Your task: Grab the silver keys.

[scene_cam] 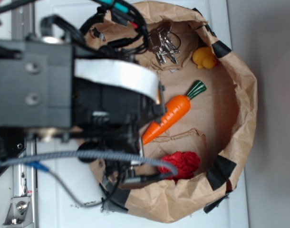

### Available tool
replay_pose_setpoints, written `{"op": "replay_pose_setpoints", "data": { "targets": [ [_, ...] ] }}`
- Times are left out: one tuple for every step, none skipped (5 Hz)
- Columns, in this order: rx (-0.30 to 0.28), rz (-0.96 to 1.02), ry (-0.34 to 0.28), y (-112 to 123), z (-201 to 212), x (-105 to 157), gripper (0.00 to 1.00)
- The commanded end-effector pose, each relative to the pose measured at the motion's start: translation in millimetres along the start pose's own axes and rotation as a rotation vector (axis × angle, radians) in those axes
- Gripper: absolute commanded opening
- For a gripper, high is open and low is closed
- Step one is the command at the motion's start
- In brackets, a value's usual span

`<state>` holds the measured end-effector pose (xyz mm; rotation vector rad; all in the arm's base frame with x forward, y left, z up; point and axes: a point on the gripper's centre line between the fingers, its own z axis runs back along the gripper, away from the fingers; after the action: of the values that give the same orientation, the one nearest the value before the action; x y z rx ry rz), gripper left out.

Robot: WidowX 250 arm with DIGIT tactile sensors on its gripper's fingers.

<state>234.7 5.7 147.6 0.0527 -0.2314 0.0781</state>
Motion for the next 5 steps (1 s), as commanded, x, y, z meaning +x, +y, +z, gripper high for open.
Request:
{"op": "replay_pose_setpoints", "data": {
  "targets": [
    [0.107, 0.049, -0.180, 27.1, -18.1, 4.9, 1.00],
    [0.131, 0.158, -0.200, 33.5, -40.3, 4.3, 1.00],
    [0.146, 0.188, -0.183, 34.1, -58.5, 13.1, 1.00],
    [0.159, 0.219, -0.178, 36.4, -64.1, 21.1, 1.00],
    [0.170, 0.245, -0.174, 40.8, -65.2, 26.5, 1.00]
  ]
}}
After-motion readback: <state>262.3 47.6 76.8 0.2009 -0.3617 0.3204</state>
